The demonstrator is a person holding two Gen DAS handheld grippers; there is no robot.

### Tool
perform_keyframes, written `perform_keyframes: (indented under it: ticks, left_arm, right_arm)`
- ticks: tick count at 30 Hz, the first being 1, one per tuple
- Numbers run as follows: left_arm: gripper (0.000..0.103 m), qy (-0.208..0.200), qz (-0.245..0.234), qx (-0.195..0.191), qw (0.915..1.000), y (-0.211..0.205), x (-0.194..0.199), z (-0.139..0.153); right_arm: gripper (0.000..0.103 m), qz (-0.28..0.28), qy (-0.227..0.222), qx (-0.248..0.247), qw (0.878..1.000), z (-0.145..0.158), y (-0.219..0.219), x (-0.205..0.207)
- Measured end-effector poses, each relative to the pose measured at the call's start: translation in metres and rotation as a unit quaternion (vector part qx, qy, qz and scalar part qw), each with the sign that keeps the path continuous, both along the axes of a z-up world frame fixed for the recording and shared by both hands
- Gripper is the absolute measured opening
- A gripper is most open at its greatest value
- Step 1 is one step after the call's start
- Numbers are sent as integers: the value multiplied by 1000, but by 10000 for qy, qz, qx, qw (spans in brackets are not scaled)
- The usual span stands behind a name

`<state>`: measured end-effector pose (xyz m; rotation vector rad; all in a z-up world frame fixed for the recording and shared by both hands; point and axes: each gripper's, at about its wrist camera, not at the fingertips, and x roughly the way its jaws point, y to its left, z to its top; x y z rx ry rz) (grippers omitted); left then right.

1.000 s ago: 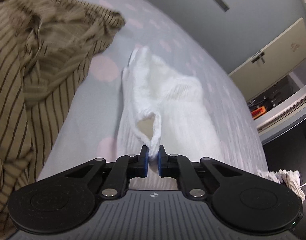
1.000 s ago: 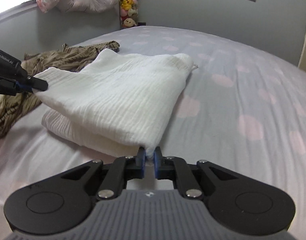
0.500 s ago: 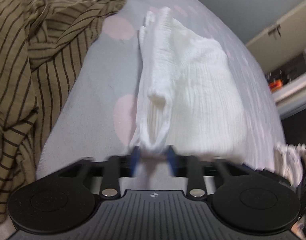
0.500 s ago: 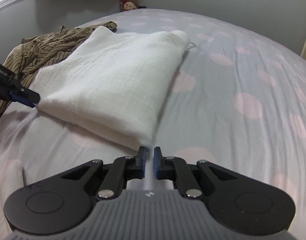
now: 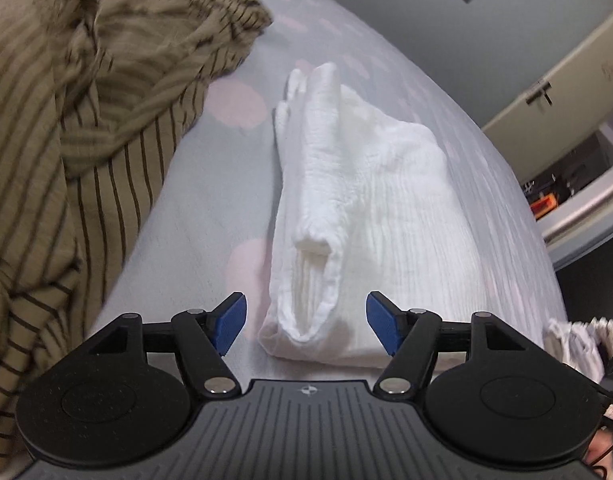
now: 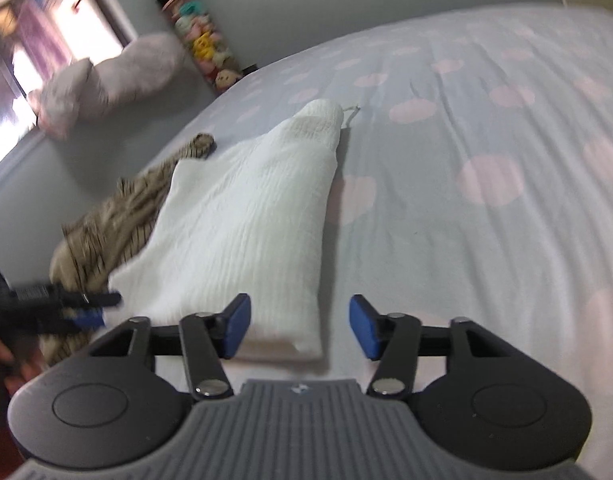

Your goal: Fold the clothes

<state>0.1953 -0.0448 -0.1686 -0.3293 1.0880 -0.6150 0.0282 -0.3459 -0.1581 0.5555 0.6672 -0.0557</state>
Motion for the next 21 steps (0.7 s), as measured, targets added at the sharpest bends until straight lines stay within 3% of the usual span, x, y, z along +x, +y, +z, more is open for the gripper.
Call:
perform_keyframes:
  ticks: [6, 10, 14, 16, 18, 21]
  left_arm:
    - [64, 113, -109, 222, 9996, -15, 2, -16]
    - [62, 216, 160, 180, 9995, -18, 4, -17]
    - [43, 137, 366, 421, 9984, -27, 3, -16]
    - [37, 115, 508, 402, 9978, -27, 1, -17]
    - [29, 104, 610, 343, 9975, -27, -2, -18]
    - [18, 121, 624, 227, 9977, -26, -2, -18]
  right_arm:
    - [58, -185, 273, 770, 9965, -31, -10, 29]
    - [58, -135, 282, 1082, 9936, -45, -10, 39]
    - [56, 7, 324, 1011, 9943, -45, -4, 46]
    - [48, 0, 416, 1087, 9932, -44, -5, 50]
    - [34, 1, 502, 1206, 9914, -44, -7, 53]
    - [26, 25, 576, 1250, 9905, -42, -5, 57]
